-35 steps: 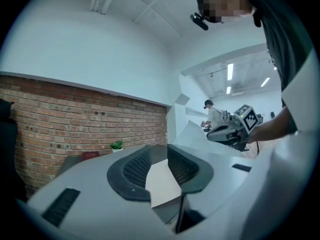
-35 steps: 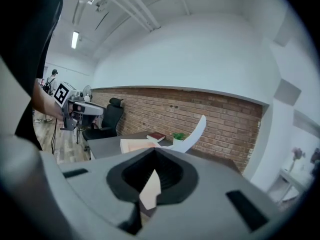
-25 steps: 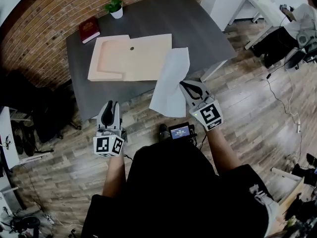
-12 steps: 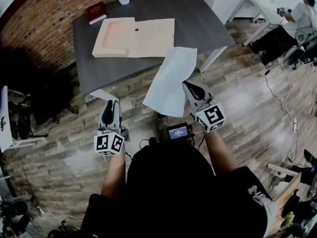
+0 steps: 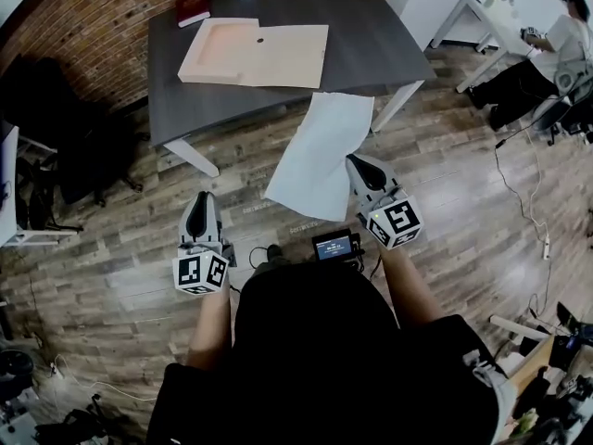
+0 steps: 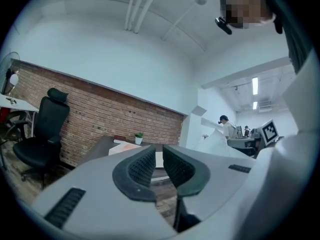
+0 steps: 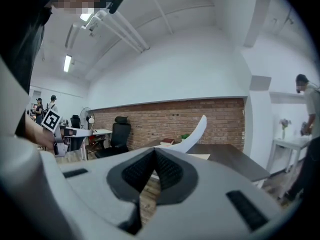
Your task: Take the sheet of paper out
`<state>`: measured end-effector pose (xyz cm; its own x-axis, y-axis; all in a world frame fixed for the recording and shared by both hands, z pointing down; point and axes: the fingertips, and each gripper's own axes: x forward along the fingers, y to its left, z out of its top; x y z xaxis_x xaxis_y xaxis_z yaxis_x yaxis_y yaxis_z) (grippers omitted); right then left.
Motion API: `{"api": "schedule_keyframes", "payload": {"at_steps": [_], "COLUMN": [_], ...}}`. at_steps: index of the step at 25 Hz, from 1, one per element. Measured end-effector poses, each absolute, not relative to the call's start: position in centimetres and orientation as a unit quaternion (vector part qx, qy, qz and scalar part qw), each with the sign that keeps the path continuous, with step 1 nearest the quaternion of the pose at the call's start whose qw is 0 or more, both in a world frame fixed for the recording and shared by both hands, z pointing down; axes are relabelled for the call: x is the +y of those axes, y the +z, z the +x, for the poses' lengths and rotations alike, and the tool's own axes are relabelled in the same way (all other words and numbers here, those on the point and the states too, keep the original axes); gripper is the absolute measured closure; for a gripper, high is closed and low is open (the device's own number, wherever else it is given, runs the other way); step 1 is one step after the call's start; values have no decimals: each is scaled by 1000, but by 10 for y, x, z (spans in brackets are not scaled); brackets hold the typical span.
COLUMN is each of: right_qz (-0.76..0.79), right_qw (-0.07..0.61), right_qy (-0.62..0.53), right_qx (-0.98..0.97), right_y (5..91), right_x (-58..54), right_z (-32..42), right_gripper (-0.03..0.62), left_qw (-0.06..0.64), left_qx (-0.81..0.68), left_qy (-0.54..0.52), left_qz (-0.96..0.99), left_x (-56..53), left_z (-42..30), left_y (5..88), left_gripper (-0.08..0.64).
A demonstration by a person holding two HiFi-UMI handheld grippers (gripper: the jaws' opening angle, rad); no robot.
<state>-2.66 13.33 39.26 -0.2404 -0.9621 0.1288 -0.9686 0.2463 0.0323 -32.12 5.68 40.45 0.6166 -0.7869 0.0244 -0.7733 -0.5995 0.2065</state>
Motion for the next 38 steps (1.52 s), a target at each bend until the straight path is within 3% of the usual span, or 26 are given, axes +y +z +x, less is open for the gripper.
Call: {"api": "schedule_keyframes", "payload": {"at_steps": [7,15,38], "right_qz": [589,586,565], "right_qw": [64,68,68], "right_qy": [12,32,41], "right_qx": [-806,-806,-821], "right_y": [389,414,426], "right_x": [181,253,260], "right_z": [10,58,66], "right_gripper": [589,589,589], "left_qw": [81,95,107], "left_qx": [-450,-427,-394], "left_qy": [-33,-25,3], "left_qz": [889,899,913], "left_x": [113,183,200], "left_z": [-275,-203,-167], "left_y": [401,421,424], "left_gripper": [565,565,565]}}
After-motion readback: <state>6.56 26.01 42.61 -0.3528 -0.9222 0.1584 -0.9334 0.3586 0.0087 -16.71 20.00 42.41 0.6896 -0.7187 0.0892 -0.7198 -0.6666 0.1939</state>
